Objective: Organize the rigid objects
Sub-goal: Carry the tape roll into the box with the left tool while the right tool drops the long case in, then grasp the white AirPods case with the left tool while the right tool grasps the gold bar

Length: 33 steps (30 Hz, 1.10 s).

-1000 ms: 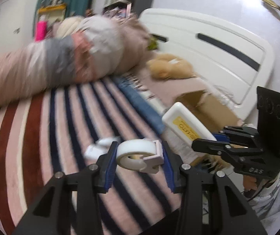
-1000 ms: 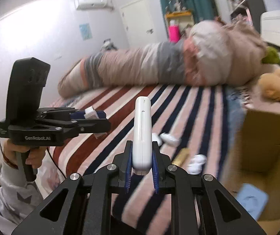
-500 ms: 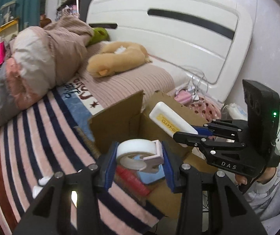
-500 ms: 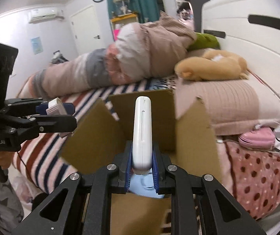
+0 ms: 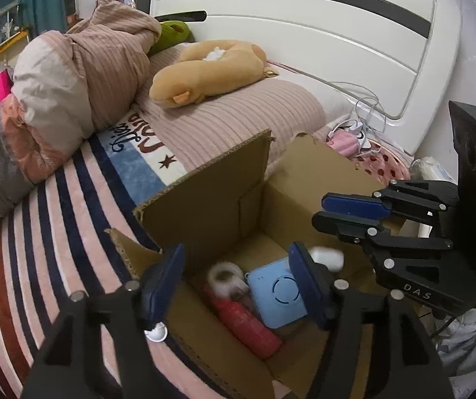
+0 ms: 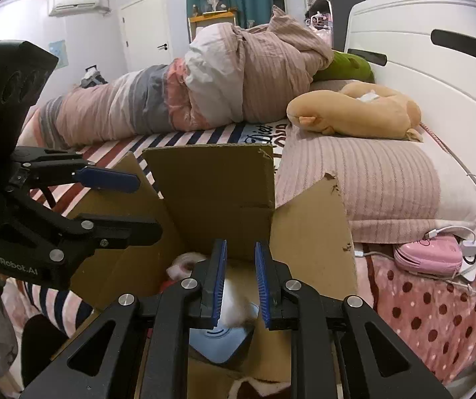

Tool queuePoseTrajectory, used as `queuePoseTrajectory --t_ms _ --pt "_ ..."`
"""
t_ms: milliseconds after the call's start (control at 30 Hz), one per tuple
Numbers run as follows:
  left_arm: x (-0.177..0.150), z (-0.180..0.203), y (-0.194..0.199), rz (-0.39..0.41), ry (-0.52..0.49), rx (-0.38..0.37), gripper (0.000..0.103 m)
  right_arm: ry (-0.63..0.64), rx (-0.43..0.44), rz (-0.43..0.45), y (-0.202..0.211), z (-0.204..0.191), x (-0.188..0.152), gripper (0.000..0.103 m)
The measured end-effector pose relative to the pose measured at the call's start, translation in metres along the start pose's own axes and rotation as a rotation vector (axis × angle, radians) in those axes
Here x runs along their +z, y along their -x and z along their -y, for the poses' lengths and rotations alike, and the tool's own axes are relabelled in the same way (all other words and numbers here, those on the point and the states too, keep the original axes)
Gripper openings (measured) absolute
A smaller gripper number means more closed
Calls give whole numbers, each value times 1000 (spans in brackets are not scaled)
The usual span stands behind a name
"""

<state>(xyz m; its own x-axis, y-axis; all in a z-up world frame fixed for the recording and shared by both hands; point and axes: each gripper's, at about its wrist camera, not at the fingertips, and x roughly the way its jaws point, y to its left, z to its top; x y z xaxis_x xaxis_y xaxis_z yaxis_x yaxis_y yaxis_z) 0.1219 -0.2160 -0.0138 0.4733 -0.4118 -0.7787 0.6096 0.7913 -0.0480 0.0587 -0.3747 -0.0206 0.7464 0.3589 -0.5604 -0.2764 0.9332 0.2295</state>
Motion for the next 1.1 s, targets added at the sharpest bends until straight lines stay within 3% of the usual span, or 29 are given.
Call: queuePoseTrajectory --t_ms 300,533,667,833,1100 --pt "-4 -10 27 49 33 15 68 -5 23 5 5 -5 4 13" --pt "-19 -32 80 125 74 66 72 20 89 15 20 -31 11 22" --pt "-40 -57 109 158 115 105 75 55 120 46 30 -60 16 30" --pt "-72 -93 129 174 158 165 75 97 182 57 27 -111 25 30" --pt "-138 -164 110 120 266 188 75 134 246 -19 -21 -189 30 30"
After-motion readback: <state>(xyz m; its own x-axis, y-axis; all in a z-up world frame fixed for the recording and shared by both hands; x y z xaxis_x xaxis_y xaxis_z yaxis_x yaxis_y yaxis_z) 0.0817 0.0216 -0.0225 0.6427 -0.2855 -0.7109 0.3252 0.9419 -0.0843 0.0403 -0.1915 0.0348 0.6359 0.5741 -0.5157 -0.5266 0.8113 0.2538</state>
